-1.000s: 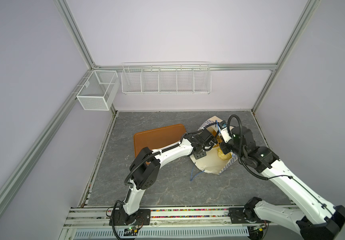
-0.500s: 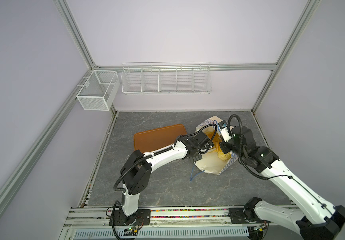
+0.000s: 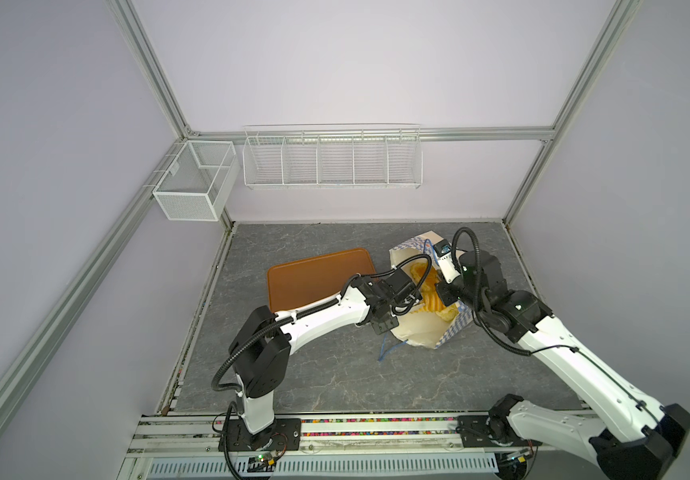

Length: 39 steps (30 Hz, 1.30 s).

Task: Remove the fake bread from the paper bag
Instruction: 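Close the tongs in the left gripper around the striped yellow bread roll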

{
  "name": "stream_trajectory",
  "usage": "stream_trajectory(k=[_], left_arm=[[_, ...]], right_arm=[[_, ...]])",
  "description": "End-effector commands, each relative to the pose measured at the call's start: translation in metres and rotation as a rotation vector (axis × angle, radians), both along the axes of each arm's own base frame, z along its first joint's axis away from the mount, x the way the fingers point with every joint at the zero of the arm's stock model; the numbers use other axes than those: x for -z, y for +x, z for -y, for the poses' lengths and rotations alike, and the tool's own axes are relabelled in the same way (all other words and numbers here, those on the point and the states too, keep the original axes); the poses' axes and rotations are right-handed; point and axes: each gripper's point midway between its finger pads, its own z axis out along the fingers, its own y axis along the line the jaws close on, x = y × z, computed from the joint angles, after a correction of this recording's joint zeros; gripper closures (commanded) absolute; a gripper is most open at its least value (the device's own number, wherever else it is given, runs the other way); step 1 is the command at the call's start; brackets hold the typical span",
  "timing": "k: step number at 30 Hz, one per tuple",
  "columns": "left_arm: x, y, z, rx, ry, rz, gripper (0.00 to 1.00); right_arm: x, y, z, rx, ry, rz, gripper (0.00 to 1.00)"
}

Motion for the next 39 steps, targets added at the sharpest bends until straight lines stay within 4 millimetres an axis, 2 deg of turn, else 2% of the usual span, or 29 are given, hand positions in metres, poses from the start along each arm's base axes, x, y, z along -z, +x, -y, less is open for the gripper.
stream_trajectory(k=[1, 8, 16, 25, 31, 39], left_arm=[[0.002, 0.002, -0.001, -0.003, 0.026, 0.008, 0.76], [-0.012, 0.012, 0.01, 0.018, 0.002, 0.056, 0.64], [-0.022, 0.009, 0.013, 0.073, -0.007, 0.054, 0.58], [-0.028, 0.014, 0.014, 0.107, 0.008, 0.083, 0.54], [-0.026, 0.016, 0.015, 0.119, 0.005, 0.067, 0.51], [-0.009, 0.018, 0.017, 0.122, 0.004, -0.004, 0.5]], right_arm=[[-0.006, -0.002, -0.008, -0.041, 0.042, 0.007, 0.93], [-0.004, -0.009, -0.007, -0.063, 0.033, 0.002, 0.93], [-0.003, -0.01, -0.008, -0.079, 0.024, -0.001, 0.93], [0.0, -0.013, -0.011, -0.097, 0.027, -0.011, 0.93], [-0.002, -0.013, -0.011, -0.106, 0.024, -0.01, 0.93], [-0.002, -0.015, -0.012, -0.116, 0.02, -0.012, 0.93]])
